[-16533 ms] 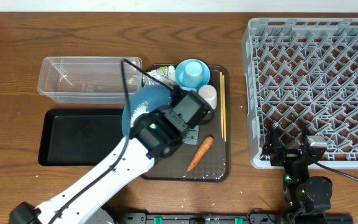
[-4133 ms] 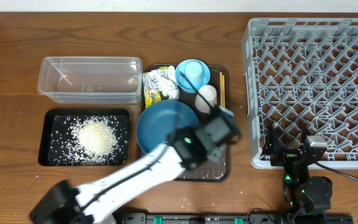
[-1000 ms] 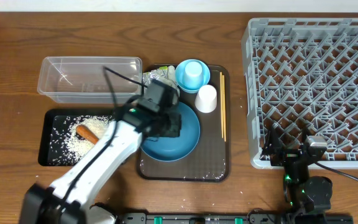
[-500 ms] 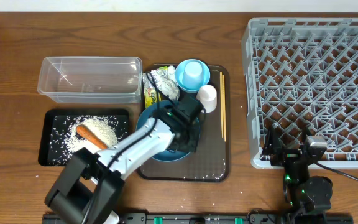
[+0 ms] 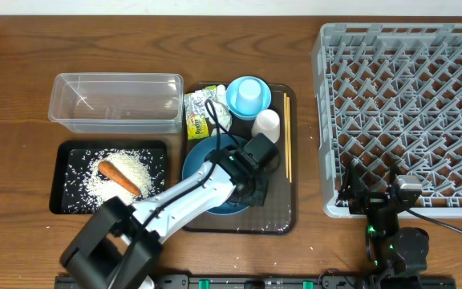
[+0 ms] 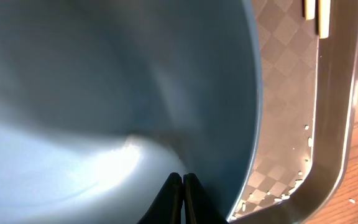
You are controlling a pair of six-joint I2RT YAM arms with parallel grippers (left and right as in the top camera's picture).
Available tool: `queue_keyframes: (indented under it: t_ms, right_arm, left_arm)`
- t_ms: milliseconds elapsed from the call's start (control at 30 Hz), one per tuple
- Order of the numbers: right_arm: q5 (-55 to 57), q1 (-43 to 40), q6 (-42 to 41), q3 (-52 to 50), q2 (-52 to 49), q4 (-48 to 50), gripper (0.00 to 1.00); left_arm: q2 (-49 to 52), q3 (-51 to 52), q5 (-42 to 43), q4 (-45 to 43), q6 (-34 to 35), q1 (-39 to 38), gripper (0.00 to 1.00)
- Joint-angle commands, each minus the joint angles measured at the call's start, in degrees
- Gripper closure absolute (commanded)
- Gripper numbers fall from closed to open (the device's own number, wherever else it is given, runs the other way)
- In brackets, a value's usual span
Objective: Sort waste into correct bins and load items into the dishwasher rack
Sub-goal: 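Move the left gripper back over the dark tray toward the snack wrapper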
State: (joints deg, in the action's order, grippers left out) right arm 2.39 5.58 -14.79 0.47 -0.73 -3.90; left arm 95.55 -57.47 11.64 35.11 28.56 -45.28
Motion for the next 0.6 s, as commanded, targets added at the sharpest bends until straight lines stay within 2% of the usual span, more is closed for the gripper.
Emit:
queue_keyframes:
  t_ms: [0,67,133,167,400,567]
  right_arm:
    - [0.6,0.5,0.7,-0.2,0.2,-0.1,0.01]
    - [0.6,0.5,0.7,-0.2,0.2,-0.1,0.01]
    - [0.6,0.5,0.7,-0.2,0.2,-0.1,0.01]
    - [0.6,0.5,0.7,-0.2,0.2,-0.1,0.01]
    - [0.6,0.5,0.7,-0.2,0.2,-0.1,0.01]
    - [0.6,0.5,0.7,-0.2,0.2,-0.1,0.01]
  left_arm:
    - [-4.7,-2.5,-0.9,1.0,-0.2,1.0,0.94]
    - [-7.7,-3.8,-2.3,1.7,-1.3,1.5,0.83]
    - [-11.1,-5.1,-5.3,2.1,-1.3,2.7,0.56]
    - [-12.7,-5.7,-6.6,2.1,-1.3,3.6,0.48]
    - [-20.5,-11.5,-7.6,1.9,-1.8,12.3,0.22]
    - [-21.0,-16.1,-7.6,1.7,-2.6,15.5,0.13]
